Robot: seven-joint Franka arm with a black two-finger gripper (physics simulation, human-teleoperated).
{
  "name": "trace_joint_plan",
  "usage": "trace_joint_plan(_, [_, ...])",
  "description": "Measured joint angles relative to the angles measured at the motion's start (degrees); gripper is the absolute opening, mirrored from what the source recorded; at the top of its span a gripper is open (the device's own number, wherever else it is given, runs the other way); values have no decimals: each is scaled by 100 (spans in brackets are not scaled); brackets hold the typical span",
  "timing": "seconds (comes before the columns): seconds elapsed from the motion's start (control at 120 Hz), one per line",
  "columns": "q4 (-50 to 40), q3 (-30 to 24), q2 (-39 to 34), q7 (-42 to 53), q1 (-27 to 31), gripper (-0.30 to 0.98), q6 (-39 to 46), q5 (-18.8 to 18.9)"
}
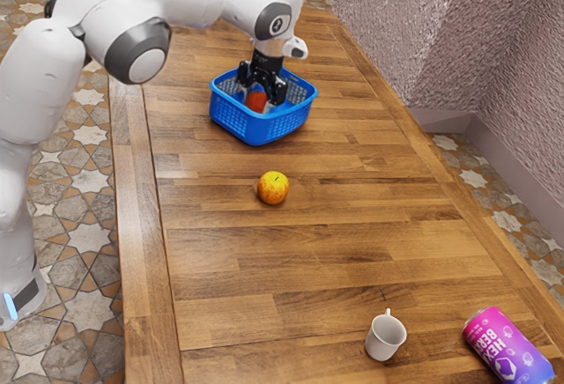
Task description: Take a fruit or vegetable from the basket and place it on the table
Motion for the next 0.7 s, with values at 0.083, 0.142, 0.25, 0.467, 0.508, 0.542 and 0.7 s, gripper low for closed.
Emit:
trace_joint_plan(0.083, [16,4,-71,33,-7,30,7,28])
trace_joint_plan(0.142, [33,9,-183,54,-21,29,10,46])
trace_joint_plan(0.25, [291,34,-436,89,-205,27,-8,79])
trace_joint_plan(0.467, [964,35,-718,145,-1133,28,-153,209])
trace_joint_plan(0.508, [1037,14,-700,155,-1392,28,-175,216])
trace_joint_plan(0.542, [1074,2,-675,162,-1629,28,-185,216])
trace_joint_plan(0.7, [1162,-242,-450,189,-2132,27,-204,206])
